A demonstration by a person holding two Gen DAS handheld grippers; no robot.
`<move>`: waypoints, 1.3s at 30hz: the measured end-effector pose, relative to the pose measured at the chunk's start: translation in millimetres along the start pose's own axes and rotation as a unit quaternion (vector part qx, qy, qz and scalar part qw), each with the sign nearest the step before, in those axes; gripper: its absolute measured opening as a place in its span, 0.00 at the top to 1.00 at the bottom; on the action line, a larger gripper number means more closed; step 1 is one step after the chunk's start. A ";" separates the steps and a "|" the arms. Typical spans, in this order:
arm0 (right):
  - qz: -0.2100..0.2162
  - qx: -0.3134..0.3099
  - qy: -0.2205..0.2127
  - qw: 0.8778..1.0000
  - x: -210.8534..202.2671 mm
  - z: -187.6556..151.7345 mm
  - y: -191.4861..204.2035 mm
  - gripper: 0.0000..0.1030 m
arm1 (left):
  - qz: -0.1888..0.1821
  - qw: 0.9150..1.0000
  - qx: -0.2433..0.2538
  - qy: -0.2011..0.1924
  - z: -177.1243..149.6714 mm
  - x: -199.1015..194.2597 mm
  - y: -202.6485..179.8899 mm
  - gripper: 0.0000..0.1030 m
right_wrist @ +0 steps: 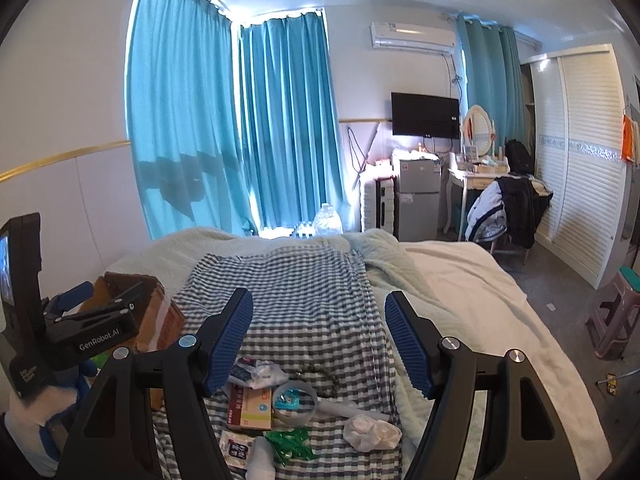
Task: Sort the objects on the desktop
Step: 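Move both grippers back toward the remaining items, then grasp the Amoxicillin box with the left gripper while the right gripper grasps the white tissue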
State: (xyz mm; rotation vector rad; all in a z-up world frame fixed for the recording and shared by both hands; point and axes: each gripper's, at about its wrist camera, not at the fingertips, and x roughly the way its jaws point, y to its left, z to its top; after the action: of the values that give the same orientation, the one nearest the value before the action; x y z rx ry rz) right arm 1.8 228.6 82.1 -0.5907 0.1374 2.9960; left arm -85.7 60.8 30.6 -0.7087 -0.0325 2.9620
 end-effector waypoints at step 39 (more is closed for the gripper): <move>-0.017 0.038 0.193 0.980 157.3 -138.0 -59.1 0.36 | -0.001 0.969 0.075 0.236 -149.7 162.0 -48.9 0.00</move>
State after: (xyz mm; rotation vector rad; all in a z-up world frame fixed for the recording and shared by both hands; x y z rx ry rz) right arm -85.6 283.3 -109.4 -1.1457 0.2629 2.7908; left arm -157.4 125.1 -173.8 -1.3592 0.2208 2.6729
